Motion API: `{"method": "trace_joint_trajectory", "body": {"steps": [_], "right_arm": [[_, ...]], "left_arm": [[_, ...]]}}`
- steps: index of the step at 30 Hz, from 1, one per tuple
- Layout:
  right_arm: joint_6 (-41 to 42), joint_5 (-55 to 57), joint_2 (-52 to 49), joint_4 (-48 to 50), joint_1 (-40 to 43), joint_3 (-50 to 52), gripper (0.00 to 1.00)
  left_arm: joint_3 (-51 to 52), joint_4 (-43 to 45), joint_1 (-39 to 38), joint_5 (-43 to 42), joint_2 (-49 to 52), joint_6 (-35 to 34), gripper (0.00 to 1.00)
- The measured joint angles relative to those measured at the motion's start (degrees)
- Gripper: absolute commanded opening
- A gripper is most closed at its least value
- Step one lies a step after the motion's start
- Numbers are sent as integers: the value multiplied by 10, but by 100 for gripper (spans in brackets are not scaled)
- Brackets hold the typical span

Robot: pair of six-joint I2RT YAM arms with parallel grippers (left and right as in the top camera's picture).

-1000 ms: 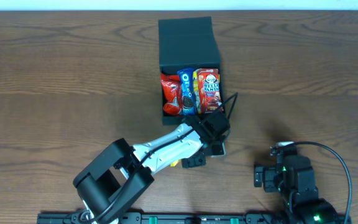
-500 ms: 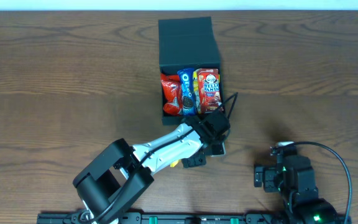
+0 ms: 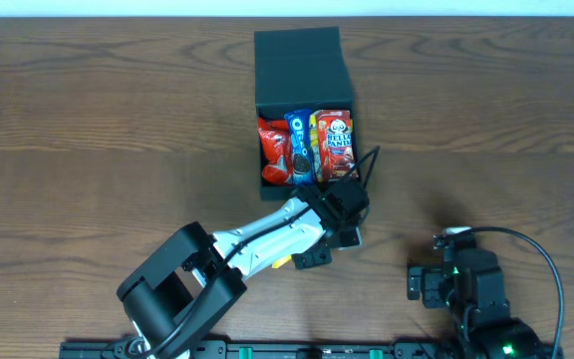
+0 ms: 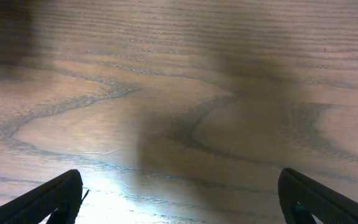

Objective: Pack container
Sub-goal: 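Grasp the yellow snack bag with the left gripper, then lift the yellow snack bag and lower it into the black box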

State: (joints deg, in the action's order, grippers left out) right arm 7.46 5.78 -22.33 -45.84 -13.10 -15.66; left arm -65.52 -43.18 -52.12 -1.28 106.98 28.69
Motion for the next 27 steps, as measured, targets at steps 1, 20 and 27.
{"method": "trace_joint_trajectory", "body": {"steps": [1, 20, 27], "right_arm": [[0, 0, 0, 0, 0, 0, 99], [0, 0, 0, 0, 0, 0, 99], [0, 0, 0, 0, 0, 0, 99]], "left_arm": [[-1, 0, 0, 0, -1, -4, 17], [-92, -54, 2, 2, -121, -86, 22], [-191, -55, 37, 31, -124, -141, 9]]}}
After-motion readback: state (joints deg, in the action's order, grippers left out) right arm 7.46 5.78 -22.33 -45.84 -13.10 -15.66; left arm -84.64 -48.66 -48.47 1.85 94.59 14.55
